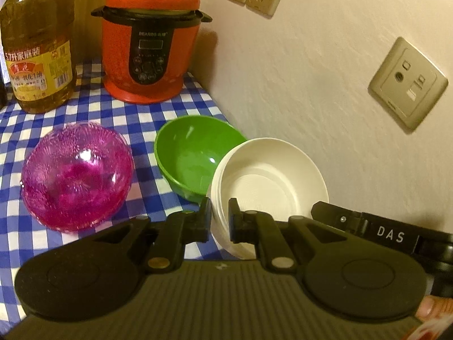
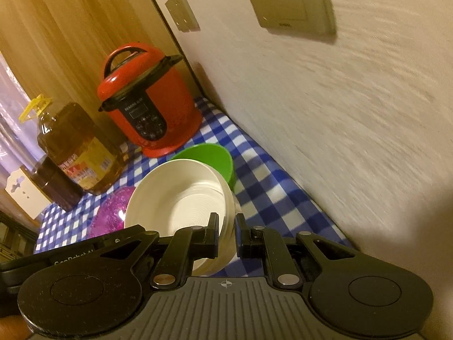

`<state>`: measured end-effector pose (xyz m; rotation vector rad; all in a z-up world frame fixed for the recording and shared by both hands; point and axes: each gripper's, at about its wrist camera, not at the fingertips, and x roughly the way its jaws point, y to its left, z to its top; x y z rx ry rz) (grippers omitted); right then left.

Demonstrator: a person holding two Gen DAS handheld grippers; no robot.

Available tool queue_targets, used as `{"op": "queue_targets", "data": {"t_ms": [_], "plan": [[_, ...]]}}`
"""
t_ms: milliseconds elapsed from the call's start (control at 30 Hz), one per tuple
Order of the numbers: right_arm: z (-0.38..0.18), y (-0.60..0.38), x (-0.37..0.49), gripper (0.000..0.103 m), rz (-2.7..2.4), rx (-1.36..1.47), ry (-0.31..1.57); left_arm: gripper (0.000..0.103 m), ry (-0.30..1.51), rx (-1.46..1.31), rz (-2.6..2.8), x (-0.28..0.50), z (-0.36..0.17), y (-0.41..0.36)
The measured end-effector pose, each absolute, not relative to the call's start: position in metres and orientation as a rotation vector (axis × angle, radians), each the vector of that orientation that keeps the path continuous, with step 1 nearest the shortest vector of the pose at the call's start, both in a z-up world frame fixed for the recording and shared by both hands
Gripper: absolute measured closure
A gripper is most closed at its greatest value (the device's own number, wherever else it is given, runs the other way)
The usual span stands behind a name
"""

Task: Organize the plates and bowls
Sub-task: 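Lift the white bowls with both tools and carry them toward the green bowl, then lower the white bowls into the green bowl with both tools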

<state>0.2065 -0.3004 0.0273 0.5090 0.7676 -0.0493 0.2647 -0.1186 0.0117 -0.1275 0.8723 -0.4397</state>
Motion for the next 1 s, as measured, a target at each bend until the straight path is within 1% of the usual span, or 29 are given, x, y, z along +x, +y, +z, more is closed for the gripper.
{"op": "queue_targets", "data": {"t_ms": [467, 667, 1000], "plan": [[0.037, -0.295, 0.257, 0.092, -0.022, 0.48, 0.744, 0.093, 0.849, -0.11, -0.414, 0.314, 0.019, -0.119], [0.028, -0.296, 0.284, 0.092, -0.01, 0.478, 0.757, 0.092, 0.868, -0.113, -0.399, 0.338, 0.007, -0.117], [-0.004, -0.294, 0.324, 0.092, 0.002, 0.454, 0.811, 0.092, 0.919, -0.085, -0.377, 0.373, -0.025, -0.12]]}}
